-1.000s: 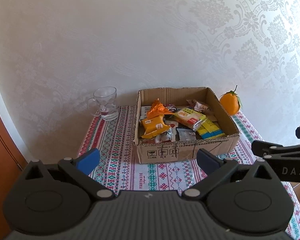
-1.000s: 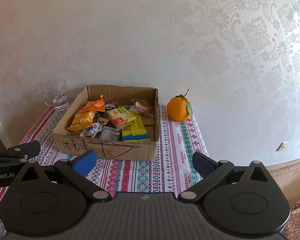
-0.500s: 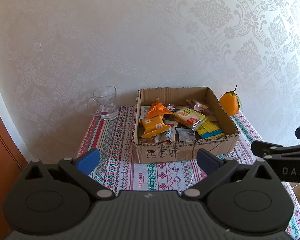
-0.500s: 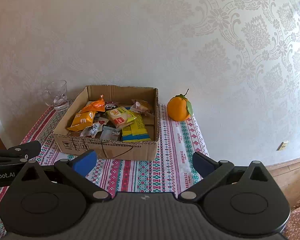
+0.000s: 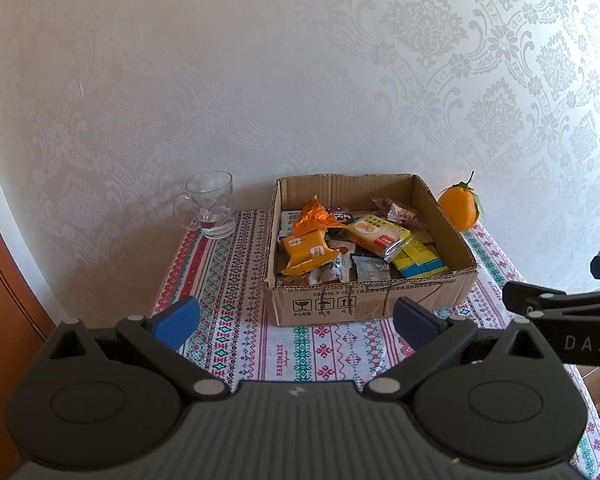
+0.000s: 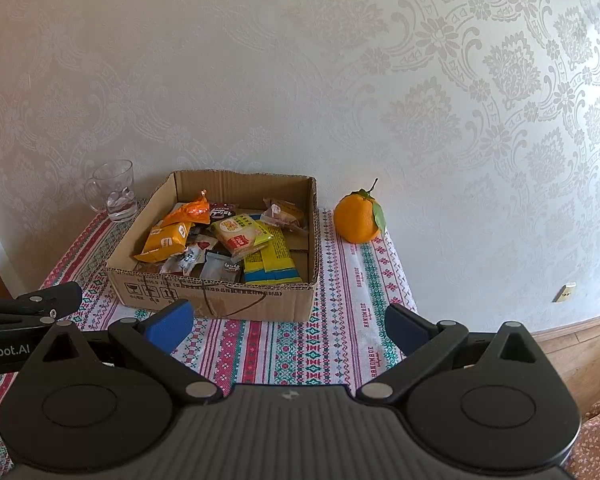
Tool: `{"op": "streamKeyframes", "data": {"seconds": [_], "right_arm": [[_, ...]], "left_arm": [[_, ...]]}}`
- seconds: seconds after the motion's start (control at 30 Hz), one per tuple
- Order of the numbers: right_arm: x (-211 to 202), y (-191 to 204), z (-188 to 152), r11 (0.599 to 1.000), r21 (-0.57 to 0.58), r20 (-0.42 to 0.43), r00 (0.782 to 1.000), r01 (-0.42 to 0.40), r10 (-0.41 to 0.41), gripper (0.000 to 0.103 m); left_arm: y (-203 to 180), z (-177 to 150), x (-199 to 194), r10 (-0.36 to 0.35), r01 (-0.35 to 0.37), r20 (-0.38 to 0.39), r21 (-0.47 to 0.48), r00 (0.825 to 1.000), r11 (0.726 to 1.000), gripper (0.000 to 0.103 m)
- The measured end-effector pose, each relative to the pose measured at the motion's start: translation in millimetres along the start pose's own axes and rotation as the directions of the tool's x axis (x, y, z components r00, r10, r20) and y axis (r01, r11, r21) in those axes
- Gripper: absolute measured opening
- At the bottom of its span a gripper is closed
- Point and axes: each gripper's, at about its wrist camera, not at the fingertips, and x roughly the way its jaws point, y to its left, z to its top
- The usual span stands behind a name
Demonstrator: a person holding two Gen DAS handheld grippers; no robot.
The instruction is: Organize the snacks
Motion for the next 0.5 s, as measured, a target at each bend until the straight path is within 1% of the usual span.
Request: {"op": "streamKeyframes", "data": {"seconds": [0.5], "right_arm": [[-4.2,-2.2,0.4,1.000,-0.003,0.008,1.000,0.001,-0.001,0.103]], "left_arm": [[-0.9,-0.5,-1.9,-0.004,0.004,0.003,-0.008,1.000,1.000,0.103]]}}
